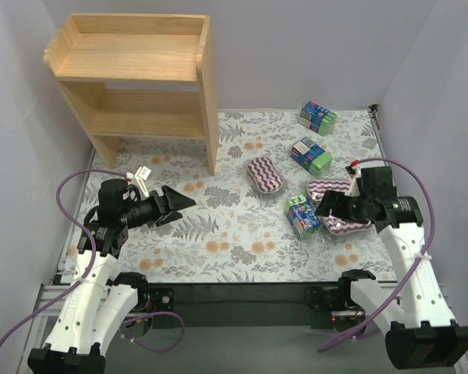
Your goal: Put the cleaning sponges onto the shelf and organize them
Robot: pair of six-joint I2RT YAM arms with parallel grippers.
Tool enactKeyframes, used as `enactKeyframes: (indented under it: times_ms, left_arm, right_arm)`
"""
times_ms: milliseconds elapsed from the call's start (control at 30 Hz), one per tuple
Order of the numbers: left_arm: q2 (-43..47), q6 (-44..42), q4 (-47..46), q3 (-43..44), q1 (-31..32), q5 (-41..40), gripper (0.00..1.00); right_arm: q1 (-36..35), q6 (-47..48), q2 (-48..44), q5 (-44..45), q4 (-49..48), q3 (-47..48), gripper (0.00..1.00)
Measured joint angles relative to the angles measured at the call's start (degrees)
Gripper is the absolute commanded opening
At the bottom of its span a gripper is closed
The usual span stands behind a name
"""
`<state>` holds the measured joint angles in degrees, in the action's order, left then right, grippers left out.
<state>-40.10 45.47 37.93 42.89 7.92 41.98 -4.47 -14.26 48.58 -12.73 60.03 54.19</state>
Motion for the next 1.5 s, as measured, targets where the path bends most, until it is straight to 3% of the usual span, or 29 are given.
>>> enactKeyframes:
  times_ms: [67, 233, 333, 733, 1233, 1500]
  left_arm:
    - [1.2, -0.5, 1.6, -0.7, 0.1, -1.1, 0.89]
    - [2.8, -1.3, 3.6, -2.1, 0.1, -2.3, 0.89]
    - [3.3, -1.7, 4.5, -2.2, 0.1, -2.8, 0.89]
    - [6.0, -3.3, 5.6, -4.8, 0.1, -3.8, 0.89]
    - [7.4, -4.5, 6.8, -6.5, 0.1, -5.3, 0.90]
    - [7.6, -4.5, 7.2, -6.6, 0.1, -6.1, 0.89]
  right_arm:
    - [-2.8, 1.5, 4.2, 2.9, -0.3, 1.6, 0.99]
    - [-15.4, 2.9, 12.0, 12.2, -2.2, 4.3, 0.99]
    - [-19.2, 4.1, 14.6, 15.2, -3.8, 4.5, 0.99]
    - [-20.3, 9.1, 22.2, 18.7, -14.5, 1.2, 0.99]
    - [-21.7, 6.6, 29.2, 18.4, -20.0, -4.9, 0.99]
    - [-24.0, 0.9, 31.1, 19.0, -23.1, -5.8, 0.89]
